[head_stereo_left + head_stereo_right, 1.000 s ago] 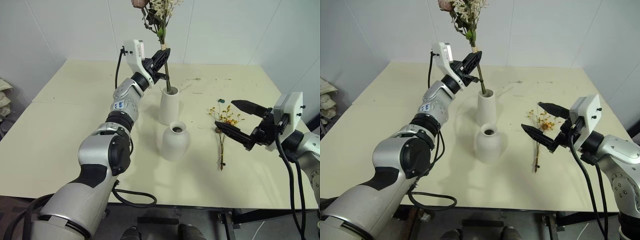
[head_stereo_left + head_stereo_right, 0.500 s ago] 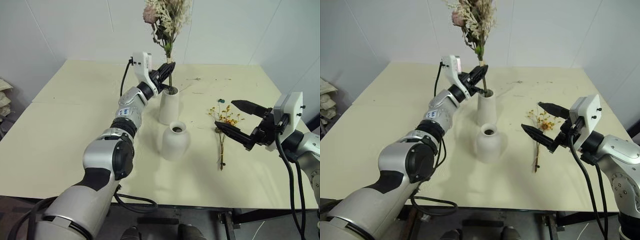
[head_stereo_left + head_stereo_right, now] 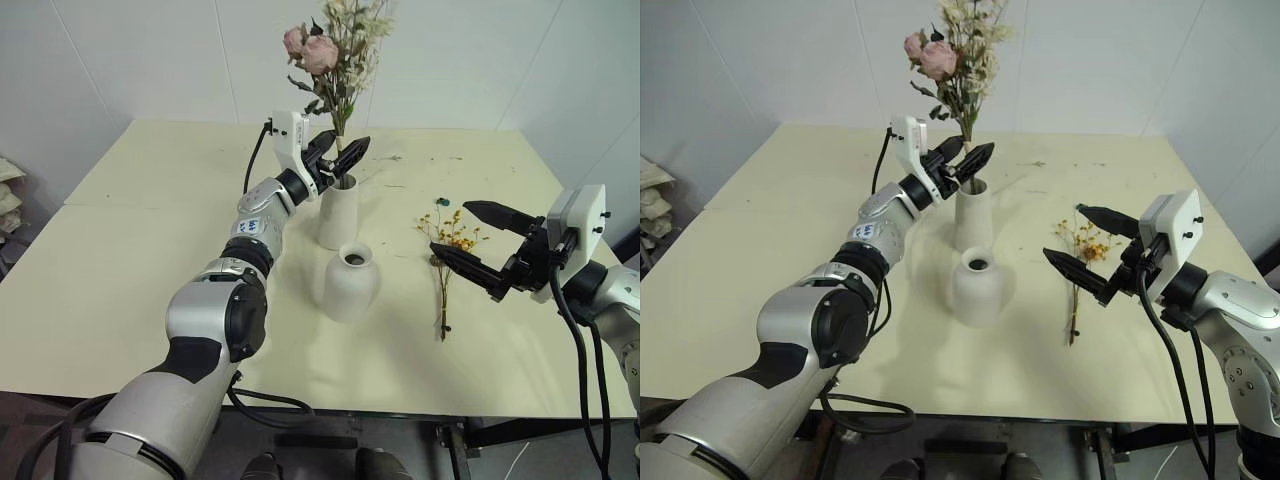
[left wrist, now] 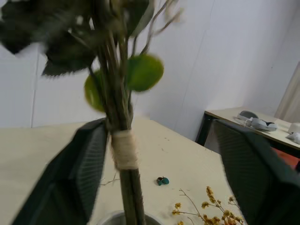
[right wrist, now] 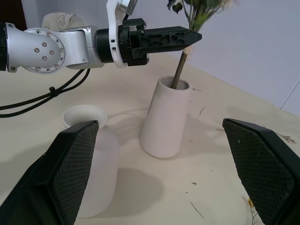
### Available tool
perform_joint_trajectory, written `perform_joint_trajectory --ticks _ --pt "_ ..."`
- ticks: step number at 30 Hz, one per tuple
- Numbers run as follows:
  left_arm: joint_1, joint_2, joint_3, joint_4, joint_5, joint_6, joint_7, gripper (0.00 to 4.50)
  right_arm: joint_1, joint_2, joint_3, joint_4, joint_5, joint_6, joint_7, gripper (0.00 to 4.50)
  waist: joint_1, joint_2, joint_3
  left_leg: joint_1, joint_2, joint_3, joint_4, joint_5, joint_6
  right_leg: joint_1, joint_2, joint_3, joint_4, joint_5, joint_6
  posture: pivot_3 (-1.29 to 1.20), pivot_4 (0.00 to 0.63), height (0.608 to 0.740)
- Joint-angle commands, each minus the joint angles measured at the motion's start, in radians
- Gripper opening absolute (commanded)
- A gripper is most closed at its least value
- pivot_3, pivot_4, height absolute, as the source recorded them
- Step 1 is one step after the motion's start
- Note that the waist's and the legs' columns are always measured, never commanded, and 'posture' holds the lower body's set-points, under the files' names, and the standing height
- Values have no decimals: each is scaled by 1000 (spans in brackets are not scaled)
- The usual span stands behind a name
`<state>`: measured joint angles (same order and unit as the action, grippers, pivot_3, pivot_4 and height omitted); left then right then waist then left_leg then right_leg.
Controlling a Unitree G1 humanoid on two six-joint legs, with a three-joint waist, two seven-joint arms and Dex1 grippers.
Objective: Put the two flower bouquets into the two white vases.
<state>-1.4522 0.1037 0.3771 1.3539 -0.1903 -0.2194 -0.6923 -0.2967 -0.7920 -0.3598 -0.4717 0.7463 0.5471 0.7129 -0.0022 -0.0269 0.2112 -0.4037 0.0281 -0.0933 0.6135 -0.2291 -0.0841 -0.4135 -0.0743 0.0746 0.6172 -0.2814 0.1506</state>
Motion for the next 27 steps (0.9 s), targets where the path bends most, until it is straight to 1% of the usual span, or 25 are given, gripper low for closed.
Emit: perform_joint_trajectory --ticks 1,11,17,23,26,27 --pt "-7 21 -17 -23 17 -22 -38 4493 -12 -9 -34 -27 7 -20 -5 4500 0 0 0 0 0 0 0 0 0 0 0 0 0 0 0 0 150 740" --pt "22 43 -73 -28 66 -27 -119 4493 -27 -8 -20 -19 4 -15 -4 4500 0 0 0 0 0 0 0 0 0 0 0 0 0 0 0 0 150 740" --pt "29 74 -98 -38 82 -23 -165 4493 -22 -7 -24 -26 8 -10 -9 4500 -2 0 0 0 0 0 0 0 0 0 0 0 1 0 0 0 150 740" --pt "42 139 -129 -61 81 -45 -289 4493 -6 -18 -32 -34 13 8 -11 4500 -1 0 0 0 0 0 0 0 0 0 0 0 1 0 0 0 150 740" --pt "49 187 -132 -71 77 -44 -351 4493 2 -30 -35 -32 15 21 -4 4500 -2 0 0 0 0 0 0 0 0 0 0 0 1 0 0 0 150 740" --pt "57 212 -138 -79 78 -42 -396 4493 5 -36 -32 -31 11 27 -1 4500 -2 0 0 0 0 0 0 0 0 0 0 0 1 0 0 0 150 740"
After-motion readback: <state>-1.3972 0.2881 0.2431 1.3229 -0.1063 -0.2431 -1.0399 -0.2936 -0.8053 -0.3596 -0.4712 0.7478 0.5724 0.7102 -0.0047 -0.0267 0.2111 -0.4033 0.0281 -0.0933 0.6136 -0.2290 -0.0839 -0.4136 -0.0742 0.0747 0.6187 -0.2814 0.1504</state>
